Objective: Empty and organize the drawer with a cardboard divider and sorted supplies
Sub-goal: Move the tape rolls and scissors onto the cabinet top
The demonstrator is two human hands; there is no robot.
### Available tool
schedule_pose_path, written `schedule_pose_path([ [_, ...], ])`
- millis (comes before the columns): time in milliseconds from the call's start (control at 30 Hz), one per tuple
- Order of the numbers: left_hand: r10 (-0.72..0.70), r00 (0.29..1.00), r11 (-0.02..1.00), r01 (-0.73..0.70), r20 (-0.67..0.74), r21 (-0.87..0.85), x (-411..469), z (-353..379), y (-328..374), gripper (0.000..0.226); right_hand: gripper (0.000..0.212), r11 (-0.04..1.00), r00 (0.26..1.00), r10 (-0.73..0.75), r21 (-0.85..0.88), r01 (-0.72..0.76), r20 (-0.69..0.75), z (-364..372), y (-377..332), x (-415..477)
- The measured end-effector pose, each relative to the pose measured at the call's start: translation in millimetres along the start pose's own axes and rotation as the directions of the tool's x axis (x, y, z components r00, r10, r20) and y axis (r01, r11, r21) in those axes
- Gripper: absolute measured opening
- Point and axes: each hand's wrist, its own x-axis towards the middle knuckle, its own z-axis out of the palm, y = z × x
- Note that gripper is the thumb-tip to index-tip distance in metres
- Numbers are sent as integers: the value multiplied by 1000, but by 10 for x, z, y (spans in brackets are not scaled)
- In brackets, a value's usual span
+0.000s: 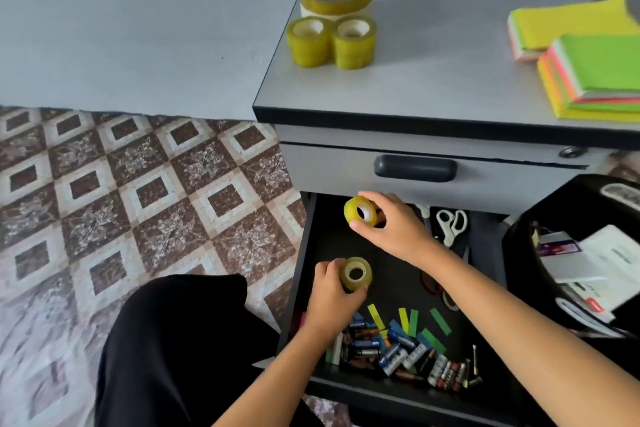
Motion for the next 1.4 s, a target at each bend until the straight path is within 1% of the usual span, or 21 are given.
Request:
schedule_pose_path([
  [133, 144, 990, 989, -144, -3, 10, -36, -269, 259, 58, 55, 994, 992, -109, 22, 110, -65, -263, -293, -268],
  [300, 305, 948, 952, -305, -95, 19, -130, -720, 590, 55, 55, 965, 952, -247, 40, 259, -181, -622, -661, -460],
  [467, 485, 847, 872, -487, -217, 50, -243, -1145, 1019, 51, 57, 951, 895, -301, -28, 309, -330, -964, -959, -403],
  [600, 564, 753, 817, -568, -339, 100, -112, -1479, 1412, 51, 61, 953, 861, -297, -74, 293, -412, -1145, -1143, -208],
  [667, 556, 729, 819, -563, -399, 111, 32, -1640, 1614, 53, 61, 951, 846, -305, -103, 290, -438, -1205, -1235, -85],
  [767, 499, 734, 852, -513, -460, 104, 286, -1857, 1886, 55, 54, 954, 835, -299, -117, 277, -462, -1265, -1389, 98],
  [833, 467, 746, 873, -473, -475, 118, 458, -1973, 2014, 56, 47, 960, 837, -279, -110, 258, -471, -1278, -1467, 242],
  [933, 422, 788, 904, -405, -449, 138, 661, -2076, 2132, 57, 43, 960, 844, -278, -154, 233, -458, -1243, -1506, 498],
  [1067, 391, 834, 920, -344, -388, 188, 847, -2070, 2156, 52, 55, 963, 870, -239, -222, 155, -432, -1178, -1493, 703],
  [1133, 379, 849, 924, -326, -368, 199, 925, -2058, 2133, 55, 59, 966, 872, -216, -224, 127, -439, -1161, -1482, 743],
  [1233, 358, 855, 933, -313, -376, 177, 1012, -2056, 2083, 68, 56, 972, 860, -216, -184, 145, -462, -1148, -1470, 757],
  [1300, 342, 855, 939, -331, -390, 97, 1022, -2058, 2055, 72, 58, 977, 853, -215, -110, 184, -477, -1138, -1465, 740],
  [1400, 311, 870, 937, -349, -382, -31, 1026, -2040, 1996, 75, 63, 981, 870, -150, 37, 189, -469, -1115, -1411, 693],
])
